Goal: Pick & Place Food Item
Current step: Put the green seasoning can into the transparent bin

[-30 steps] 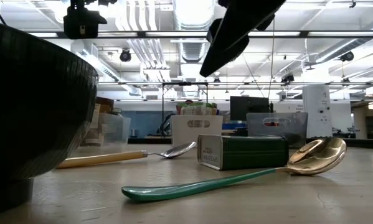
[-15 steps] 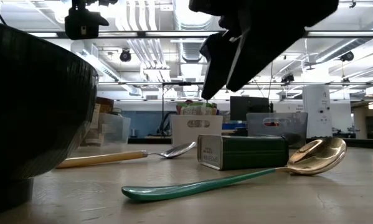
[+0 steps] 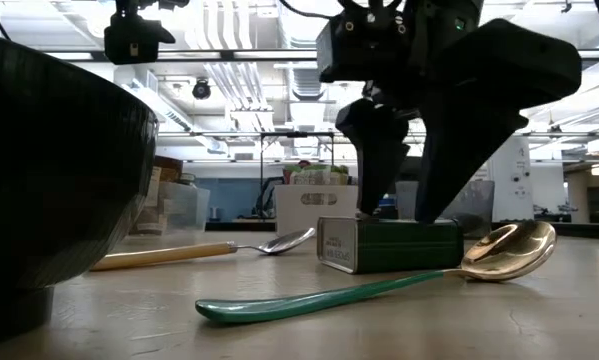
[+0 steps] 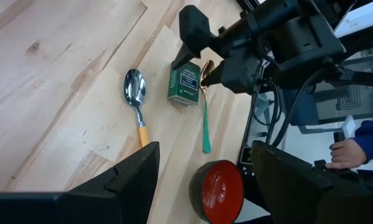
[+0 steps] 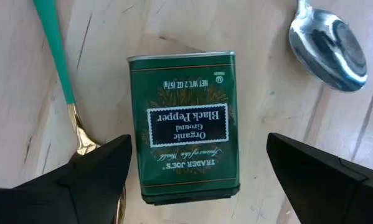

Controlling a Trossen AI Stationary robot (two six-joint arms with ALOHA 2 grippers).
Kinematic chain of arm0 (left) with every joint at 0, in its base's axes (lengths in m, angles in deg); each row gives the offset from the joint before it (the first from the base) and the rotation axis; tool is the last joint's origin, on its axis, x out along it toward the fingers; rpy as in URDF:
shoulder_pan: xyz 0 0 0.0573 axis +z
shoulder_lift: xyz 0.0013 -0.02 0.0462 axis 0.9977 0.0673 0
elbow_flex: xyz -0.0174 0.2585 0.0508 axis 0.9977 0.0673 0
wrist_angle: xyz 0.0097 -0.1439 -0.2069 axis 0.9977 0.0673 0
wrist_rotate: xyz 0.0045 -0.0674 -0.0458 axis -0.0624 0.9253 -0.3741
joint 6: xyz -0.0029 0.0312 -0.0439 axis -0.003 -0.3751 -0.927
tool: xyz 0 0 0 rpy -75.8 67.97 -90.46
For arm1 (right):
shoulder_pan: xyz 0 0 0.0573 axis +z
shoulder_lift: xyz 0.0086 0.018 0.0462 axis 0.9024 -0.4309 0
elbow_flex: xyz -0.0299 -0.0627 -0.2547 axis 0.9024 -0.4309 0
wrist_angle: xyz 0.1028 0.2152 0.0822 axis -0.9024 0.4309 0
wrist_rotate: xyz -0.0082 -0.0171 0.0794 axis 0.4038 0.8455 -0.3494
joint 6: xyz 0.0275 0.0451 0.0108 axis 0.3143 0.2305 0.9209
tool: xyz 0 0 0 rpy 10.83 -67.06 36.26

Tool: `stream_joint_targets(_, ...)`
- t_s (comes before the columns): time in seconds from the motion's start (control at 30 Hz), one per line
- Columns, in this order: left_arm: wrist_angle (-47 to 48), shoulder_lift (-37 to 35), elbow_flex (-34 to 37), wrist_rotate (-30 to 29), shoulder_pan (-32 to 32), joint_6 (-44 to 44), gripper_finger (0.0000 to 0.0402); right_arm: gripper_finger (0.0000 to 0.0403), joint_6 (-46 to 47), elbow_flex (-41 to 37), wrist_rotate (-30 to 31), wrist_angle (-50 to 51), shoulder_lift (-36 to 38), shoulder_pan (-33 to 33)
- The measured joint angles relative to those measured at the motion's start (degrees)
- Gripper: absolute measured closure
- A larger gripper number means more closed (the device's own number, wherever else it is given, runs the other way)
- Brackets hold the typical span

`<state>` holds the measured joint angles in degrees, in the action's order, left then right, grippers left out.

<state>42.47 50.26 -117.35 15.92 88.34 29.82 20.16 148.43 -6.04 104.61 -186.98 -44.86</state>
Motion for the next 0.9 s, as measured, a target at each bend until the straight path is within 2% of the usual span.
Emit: stream_joint_targets(0.9,-0.1,0.0,0.0,0.0,0.0,-0.5,0.0144,0.0037,-8.5,-4.3,0.3,-2.4,-0.3,0.0)
